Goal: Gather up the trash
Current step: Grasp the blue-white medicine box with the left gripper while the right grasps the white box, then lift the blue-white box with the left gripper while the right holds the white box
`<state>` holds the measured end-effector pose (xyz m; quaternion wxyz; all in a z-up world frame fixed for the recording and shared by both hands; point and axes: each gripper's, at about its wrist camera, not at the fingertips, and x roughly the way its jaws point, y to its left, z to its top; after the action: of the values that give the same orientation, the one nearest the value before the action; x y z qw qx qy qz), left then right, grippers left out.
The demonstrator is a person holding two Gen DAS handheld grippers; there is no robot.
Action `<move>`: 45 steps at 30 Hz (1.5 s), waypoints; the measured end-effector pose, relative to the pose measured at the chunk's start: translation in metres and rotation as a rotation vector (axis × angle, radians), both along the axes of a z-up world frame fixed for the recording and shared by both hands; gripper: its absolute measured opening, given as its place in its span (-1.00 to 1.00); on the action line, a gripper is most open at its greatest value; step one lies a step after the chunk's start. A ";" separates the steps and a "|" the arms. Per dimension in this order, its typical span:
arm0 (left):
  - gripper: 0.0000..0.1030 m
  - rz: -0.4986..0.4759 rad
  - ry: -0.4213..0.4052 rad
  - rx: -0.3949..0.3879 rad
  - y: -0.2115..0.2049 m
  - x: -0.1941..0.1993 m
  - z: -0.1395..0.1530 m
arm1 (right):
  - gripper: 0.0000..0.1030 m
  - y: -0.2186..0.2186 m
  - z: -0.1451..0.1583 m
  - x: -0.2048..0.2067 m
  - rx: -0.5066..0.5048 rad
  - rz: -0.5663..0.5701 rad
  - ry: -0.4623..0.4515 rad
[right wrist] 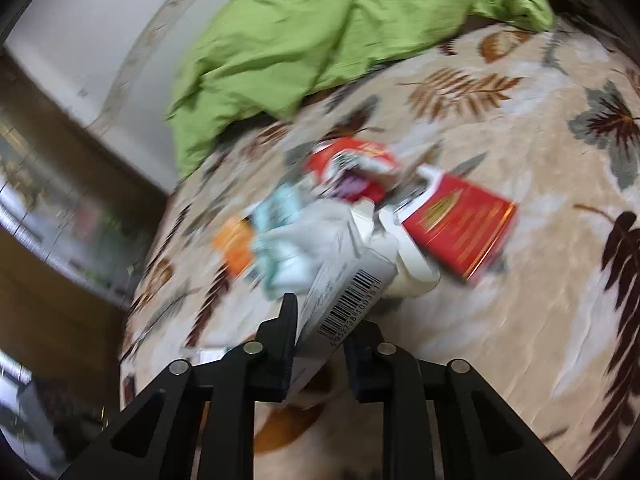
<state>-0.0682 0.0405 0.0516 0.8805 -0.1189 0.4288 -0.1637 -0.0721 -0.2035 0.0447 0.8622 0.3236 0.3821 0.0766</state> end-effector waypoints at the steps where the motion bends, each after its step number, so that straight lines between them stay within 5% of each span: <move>1: 0.24 0.003 -0.003 -0.004 0.001 0.000 0.001 | -0.73 0.002 0.002 -0.005 0.024 0.018 -0.014; 9: 0.24 0.029 -0.079 -0.029 0.005 0.001 0.018 | -0.73 -0.005 0.016 -0.042 -0.012 -0.023 -0.075; 14: 0.26 -0.035 -0.127 0.003 -0.009 0.018 0.031 | -0.73 -0.016 0.026 -0.049 -0.023 -0.065 -0.116; 22: 0.30 -0.096 0.111 -0.095 -0.003 0.061 -0.008 | -0.73 -0.032 0.024 -0.071 0.017 -0.082 -0.108; 30: 0.30 -0.319 0.192 -0.154 -0.018 0.000 -0.008 | -0.73 -0.052 0.021 -0.086 0.048 -0.133 -0.102; 34: 0.30 -0.411 0.097 -0.041 -0.034 -0.039 0.012 | -0.73 -0.059 0.020 -0.090 0.059 -0.148 -0.103; 37: 0.31 -0.393 0.004 0.050 -0.038 -0.044 0.028 | -0.73 -0.058 0.020 -0.090 0.062 -0.142 -0.106; 45: 0.35 -0.399 -0.006 0.090 -0.058 -0.020 0.028 | -0.73 -0.055 0.022 -0.091 0.032 -0.132 -0.110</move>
<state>-0.0883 -0.0171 0.0801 0.8363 0.0086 0.4480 -0.3159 -0.1630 -0.2588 0.0664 0.8798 0.3569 0.3109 0.0434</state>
